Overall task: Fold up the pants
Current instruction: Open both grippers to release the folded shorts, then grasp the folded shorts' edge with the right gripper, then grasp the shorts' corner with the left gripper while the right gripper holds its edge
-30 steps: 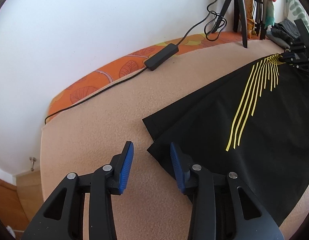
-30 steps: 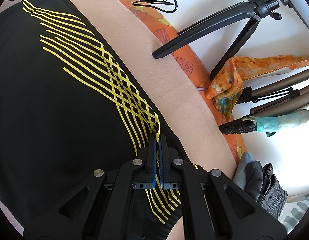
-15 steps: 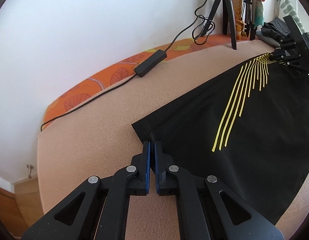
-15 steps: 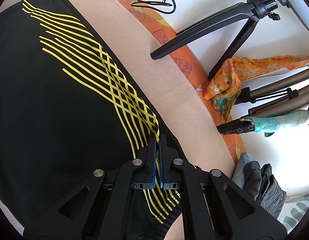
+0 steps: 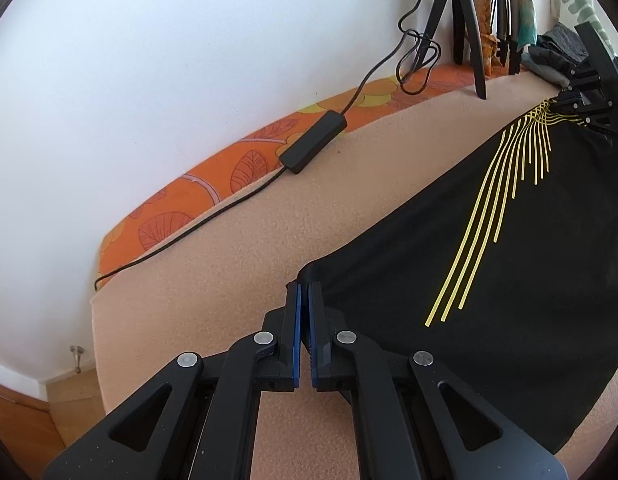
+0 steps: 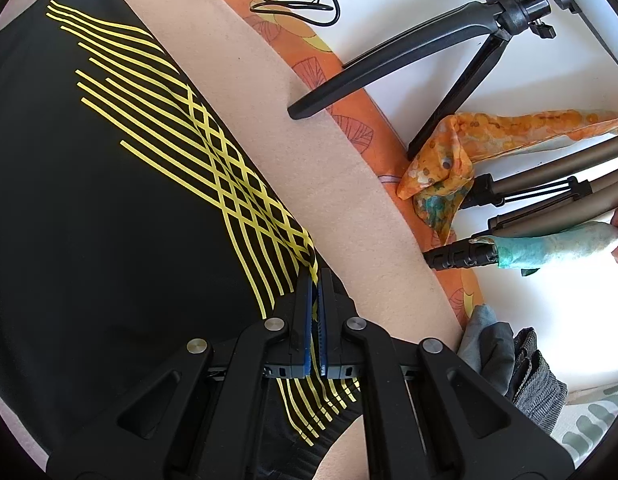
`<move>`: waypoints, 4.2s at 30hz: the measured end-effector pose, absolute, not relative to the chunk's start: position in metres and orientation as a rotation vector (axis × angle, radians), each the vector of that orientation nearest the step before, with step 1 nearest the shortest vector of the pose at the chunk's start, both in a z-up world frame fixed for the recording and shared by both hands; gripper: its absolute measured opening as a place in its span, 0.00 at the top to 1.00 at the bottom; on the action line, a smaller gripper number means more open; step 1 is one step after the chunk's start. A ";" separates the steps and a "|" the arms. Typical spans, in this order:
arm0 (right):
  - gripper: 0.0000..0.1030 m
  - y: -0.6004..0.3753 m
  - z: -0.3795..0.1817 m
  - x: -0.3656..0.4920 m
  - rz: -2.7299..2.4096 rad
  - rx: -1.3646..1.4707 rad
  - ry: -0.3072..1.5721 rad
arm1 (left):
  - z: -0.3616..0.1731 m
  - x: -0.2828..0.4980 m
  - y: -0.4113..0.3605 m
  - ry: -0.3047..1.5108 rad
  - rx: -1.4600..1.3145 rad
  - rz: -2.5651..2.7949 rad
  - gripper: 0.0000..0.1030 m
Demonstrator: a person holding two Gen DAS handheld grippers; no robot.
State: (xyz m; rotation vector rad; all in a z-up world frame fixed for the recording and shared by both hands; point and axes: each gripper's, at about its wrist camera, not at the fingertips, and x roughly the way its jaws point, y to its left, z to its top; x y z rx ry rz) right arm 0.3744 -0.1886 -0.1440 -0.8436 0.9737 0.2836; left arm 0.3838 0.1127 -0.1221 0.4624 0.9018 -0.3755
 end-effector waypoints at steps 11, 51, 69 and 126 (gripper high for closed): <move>0.68 -0.238 -0.117 0.399 0.214 -0.538 0.995 | -0.133 0.385 0.113 0.929 0.477 -0.329 0.94; 0.55 -0.226 -0.147 0.200 0.295 0.605 1.030 | -0.098 0.163 -0.046 0.884 0.338 -0.821 0.80; 0.93 -0.227 -0.126 0.213 0.271 0.548 1.004 | -0.126 0.177 -0.064 0.926 0.382 -0.836 0.76; 0.87 -0.297 -0.080 0.181 0.095 0.476 0.848 | -0.145 0.196 0.169 0.876 -0.911 -0.021 0.58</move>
